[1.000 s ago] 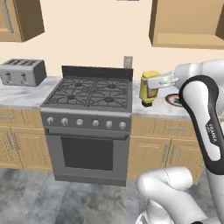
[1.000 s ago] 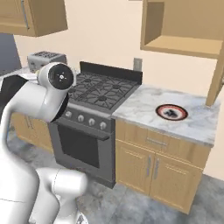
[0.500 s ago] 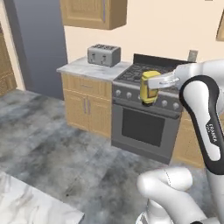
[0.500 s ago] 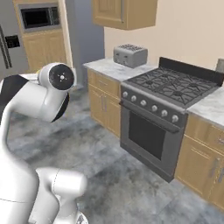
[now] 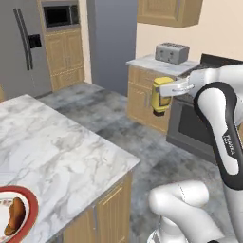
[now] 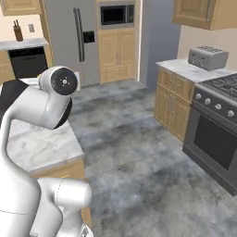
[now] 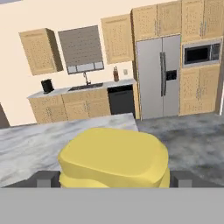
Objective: Move the hot dog bun to the plate on the dining table and place the condiment next to that plate. Then navigate to the fridge and take the sausage and place it on the plate as well.
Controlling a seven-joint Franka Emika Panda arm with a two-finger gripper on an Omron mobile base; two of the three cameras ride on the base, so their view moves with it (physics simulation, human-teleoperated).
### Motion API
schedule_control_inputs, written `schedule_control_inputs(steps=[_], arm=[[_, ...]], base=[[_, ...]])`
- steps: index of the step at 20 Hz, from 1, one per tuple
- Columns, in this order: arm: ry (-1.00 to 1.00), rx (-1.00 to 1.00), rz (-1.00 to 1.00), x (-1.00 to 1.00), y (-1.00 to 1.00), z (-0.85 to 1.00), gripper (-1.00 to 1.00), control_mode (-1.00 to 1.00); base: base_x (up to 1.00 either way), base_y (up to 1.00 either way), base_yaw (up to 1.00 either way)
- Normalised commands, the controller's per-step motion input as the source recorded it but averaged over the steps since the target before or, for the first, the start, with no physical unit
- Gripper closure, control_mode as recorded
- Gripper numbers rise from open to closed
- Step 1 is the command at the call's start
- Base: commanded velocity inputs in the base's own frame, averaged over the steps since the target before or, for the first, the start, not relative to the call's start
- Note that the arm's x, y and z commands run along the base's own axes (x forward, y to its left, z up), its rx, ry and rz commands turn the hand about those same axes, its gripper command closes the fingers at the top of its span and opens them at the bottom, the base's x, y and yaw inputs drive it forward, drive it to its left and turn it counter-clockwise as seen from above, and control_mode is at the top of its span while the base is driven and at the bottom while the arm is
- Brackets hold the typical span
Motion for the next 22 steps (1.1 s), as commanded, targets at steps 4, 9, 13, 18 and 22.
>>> schedule_control_inputs(steps=[4,9,13,18,22], arm=[[0.0,0.0,0.0,0.0,0.0,0.0,1.0,1.0],[0.0,0.0,0.0,0.0,0.0,0.0,1.0,1.0],[0.0,0.0,0.0,0.0,0.0,0.0,1.0,1.0],[0.0,0.0,0.0,0.0,0.0,0.0,1.0,1.0],[0.0,0.0,0.0,0.0,0.0,0.0,1.0,1.0]], base=[[-1.0,0.37,0.51],[-0.74,0.05,0.59],[0.29,-0.01,0.47],[0.99,-0.02,0.24],[0.94,0.0,0.16]])
